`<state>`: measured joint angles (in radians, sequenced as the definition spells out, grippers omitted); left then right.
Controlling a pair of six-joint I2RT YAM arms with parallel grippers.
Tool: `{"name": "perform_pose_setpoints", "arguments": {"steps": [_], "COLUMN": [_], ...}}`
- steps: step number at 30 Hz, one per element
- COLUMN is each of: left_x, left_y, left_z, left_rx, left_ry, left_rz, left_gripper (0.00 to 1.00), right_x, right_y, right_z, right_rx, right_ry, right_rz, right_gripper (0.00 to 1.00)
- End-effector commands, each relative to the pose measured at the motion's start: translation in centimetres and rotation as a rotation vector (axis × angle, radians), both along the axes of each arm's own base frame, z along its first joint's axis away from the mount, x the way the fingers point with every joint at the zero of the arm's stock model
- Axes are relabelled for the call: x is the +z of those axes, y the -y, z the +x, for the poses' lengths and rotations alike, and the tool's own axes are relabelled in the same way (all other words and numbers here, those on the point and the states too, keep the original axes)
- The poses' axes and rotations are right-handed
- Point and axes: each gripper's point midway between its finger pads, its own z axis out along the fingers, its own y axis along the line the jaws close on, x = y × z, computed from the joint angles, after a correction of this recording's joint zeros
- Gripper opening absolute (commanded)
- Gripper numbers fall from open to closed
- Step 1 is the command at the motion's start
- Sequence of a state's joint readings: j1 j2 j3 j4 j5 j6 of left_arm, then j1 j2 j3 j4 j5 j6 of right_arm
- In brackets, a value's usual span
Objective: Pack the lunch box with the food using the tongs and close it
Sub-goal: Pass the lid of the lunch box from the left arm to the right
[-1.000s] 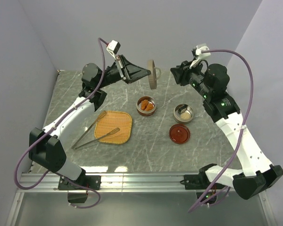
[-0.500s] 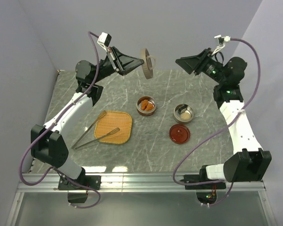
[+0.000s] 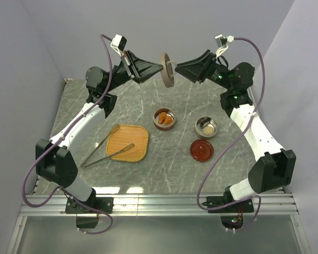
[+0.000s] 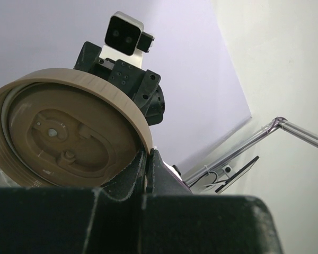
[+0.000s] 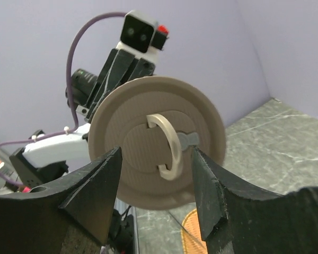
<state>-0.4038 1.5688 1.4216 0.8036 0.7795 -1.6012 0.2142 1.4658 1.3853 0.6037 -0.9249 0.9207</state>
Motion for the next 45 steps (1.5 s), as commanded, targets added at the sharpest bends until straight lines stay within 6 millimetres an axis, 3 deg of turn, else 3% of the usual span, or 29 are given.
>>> {"name": "perform_pose_setpoints", "arguments": {"steps": [1, 6, 11, 21, 24, 28, 30, 32, 33, 35, 36, 38, 39, 42, 43, 44, 45], "left_x": [2.6, 2.5, 1.9, 0.8, 0.4, 0.0, -0.7, -1.4, -1.9, -2.4, -2.5, -3.5, -3.8, -4.5, -6.3, -5.8, -5.7], "left_y": [-0.5, -0.4, -0.3, -0.1, 0.2, 0.6, 0.8, 0.8, 0.8, 0.3, 0.0, -1.2, -1.7, -3.6, -3.9, -4.1, -4.4], "left_z": [-1.6, -2.1, -2.4, -3.5, -4.1, -4.6, -4.4, -3.9, -3.7, -3.2, -3.0, -1.6, -1.2, -0.3, 0.2, 0.3, 0.3], "left_rx": [-0.008, -0.019, -0.028, -0.066, -0.082, -0.094, -0.084, -0.065, -0.067, -0.040, -0.031, 0.012, 0.029, 0.088, 0.084, 0.130, 0.157], "left_ry": [0.079, 0.093, 0.106, 0.166, 0.179, 0.189, 0.187, 0.194, 0.182, 0.203, 0.210, 0.202, 0.205, 0.271, 0.193, 0.329, 0.373], "left_rz": [-0.048, -0.036, -0.017, 0.012, 0.021, 0.033, 0.053, 0.075, 0.096, 0.120, 0.133, 0.188, 0.204, 0.305, 0.376, 0.431, 0.467], "left_gripper": [0.00, 0.00, 0.00, 0.00, 0.00, 0.00, 0.02, 0.16, 0.39, 0.58, 0.81, 0.95, 0.98, 0.99, 1.00, 0.99, 0.99], "right_x": [2.6, 1.9, 1.6, -0.7, -0.7, -0.7, 0.0, -0.6, -0.2, -1.0, -1.0, -2.5, -3.1, -7.6, -9.1, -9.4, -11.7], "right_y": [-1.4, -2.0, -2.1, -2.1, -2.0, -1.8, -1.7, -1.3, -1.1, -0.2, 0.2, 1.6, 2.2, 4.6, 5.1, 5.9, 7.0], "right_z": [-1.8, -1.4, -2.0, -2.2, -2.2, -2.1, -2.3, -2.1, -2.1, -1.8, -1.7, -0.9, -0.6, -0.3, 0.1, 0.6, 0.3], "right_rx": [0.047, 0.053, 0.076, 0.100, 0.092, 0.078, 0.069, 0.060, 0.046, 0.027, 0.012, -0.033, -0.052, -0.075, -0.071, -0.079, -0.075], "right_ry": [0.139, 0.129, 0.144, 0.135, 0.145, 0.144, 0.184, 0.158, 0.199, 0.168, 0.213, 0.210, 0.209, 0.147, 0.132, 0.212, 0.141], "right_rz": [-0.006, -0.029, -0.060, -0.188, -0.203, -0.240, -0.263, -0.295, -0.315, -0.354, -0.382, -0.458, -0.490, -0.687, -0.747, -0.823, -0.914], "right_gripper": [0.62, 0.58, 0.42, 0.34, 0.24, 0.00, 0.00, 0.00, 0.00, 0.00, 0.00, 0.00, 0.00, 0.00, 0.00, 0.00, 0.00]}}
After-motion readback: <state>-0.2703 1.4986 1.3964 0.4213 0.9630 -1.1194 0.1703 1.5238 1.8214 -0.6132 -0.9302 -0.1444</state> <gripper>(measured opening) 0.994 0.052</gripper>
